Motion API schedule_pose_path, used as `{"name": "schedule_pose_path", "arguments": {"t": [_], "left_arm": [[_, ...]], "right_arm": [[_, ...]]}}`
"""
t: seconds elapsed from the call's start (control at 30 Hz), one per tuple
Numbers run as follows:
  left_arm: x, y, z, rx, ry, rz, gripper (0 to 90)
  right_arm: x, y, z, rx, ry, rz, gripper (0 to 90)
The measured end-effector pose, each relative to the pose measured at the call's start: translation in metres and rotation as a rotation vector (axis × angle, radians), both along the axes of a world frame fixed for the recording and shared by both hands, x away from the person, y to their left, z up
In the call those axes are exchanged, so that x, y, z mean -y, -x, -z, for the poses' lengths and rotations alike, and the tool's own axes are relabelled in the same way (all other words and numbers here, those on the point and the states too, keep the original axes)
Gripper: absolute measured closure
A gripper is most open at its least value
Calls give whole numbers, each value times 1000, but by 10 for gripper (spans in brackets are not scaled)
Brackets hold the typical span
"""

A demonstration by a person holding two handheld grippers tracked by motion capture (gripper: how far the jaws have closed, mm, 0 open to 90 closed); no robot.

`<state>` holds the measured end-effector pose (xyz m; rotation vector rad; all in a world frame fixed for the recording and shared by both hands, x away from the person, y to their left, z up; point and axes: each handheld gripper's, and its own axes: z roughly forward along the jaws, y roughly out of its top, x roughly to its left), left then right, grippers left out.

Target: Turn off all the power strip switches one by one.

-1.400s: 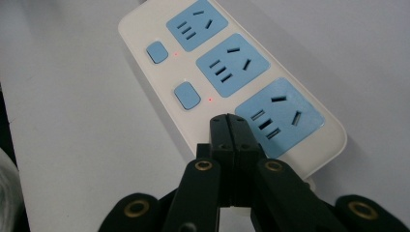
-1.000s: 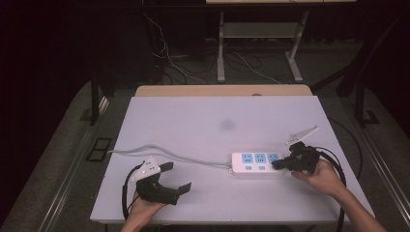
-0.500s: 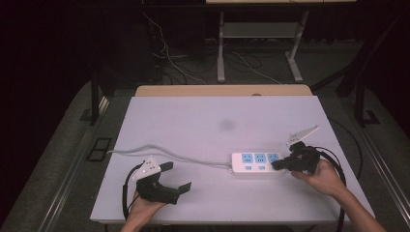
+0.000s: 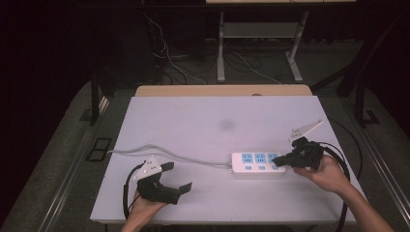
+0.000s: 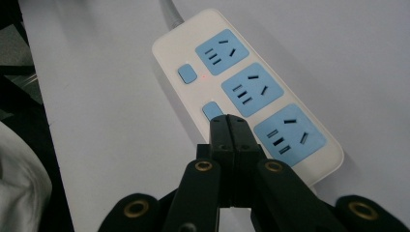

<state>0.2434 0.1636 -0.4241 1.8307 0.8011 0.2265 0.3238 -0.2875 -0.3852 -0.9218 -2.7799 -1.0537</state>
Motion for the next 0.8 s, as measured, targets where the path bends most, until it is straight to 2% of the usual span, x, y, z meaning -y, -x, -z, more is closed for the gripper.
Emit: {"name": "schedule_pose_path", "arguments": {"t": [0.4,0.8], "left_arm": [[0,0,0,2,1,2,0],[-1,0,-1,0,4,-1,0]], "right_arm": [[-10,-1,-15,9,12,-21,900],[-29,-7,-12,3,28,-60,900]]}}
